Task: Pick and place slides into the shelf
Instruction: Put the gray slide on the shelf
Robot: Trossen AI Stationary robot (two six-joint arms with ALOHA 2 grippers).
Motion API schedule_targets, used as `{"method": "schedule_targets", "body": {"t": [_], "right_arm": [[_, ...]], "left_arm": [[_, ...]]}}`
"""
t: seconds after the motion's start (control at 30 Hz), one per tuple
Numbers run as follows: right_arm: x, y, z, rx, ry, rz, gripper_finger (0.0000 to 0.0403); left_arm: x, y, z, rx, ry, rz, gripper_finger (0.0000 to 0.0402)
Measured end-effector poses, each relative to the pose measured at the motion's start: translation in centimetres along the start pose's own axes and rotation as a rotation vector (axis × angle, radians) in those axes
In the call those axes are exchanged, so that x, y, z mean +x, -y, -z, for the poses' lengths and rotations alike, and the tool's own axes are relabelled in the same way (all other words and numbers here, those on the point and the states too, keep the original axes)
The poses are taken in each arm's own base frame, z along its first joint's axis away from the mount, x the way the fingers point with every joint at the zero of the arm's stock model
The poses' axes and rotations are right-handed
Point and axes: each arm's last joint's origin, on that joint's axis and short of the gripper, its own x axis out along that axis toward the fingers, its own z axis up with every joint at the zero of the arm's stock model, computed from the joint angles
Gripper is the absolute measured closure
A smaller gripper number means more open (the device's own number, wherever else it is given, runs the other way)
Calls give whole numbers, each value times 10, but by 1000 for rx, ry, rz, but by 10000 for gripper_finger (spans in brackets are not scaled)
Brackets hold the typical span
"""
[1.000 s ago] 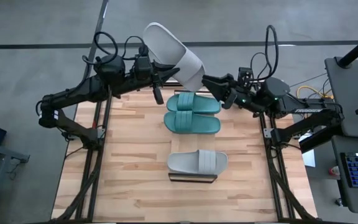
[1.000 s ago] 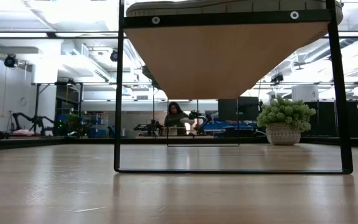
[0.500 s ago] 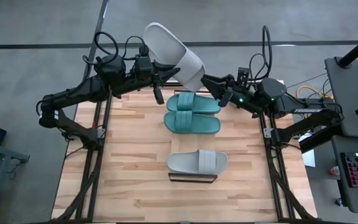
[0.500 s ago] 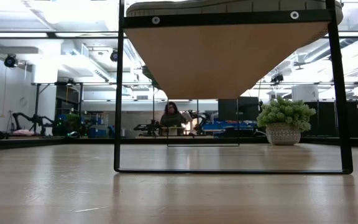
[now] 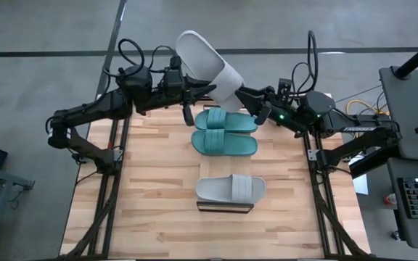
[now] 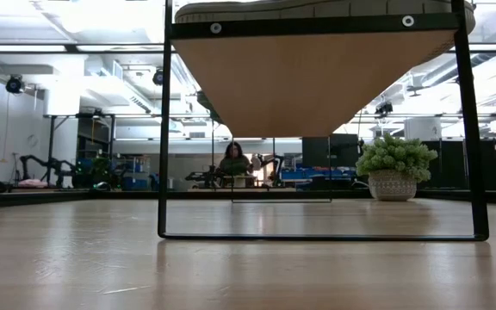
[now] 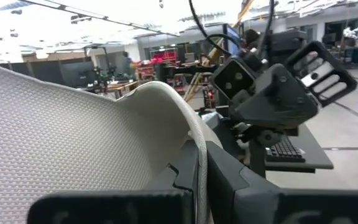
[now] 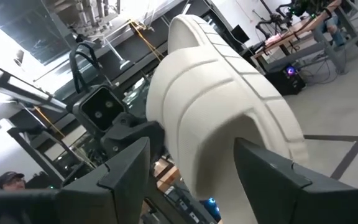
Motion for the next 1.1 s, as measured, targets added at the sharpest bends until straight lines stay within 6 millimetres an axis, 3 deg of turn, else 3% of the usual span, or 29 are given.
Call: {"method": "schedule_targets", "body": {"t": [0.63,0.83,1.1], "right_arm": [[0,0,0,-12,-1,2,188],[0,0,0,-11,-1,1,230],[0,0,0,-20,-2,0,326]], "left_arm": [[17,8,12,-26,-5,54,401],[17,9,11,-28,-1,63,401],[17,9,11,-32,1,73,401]]}}
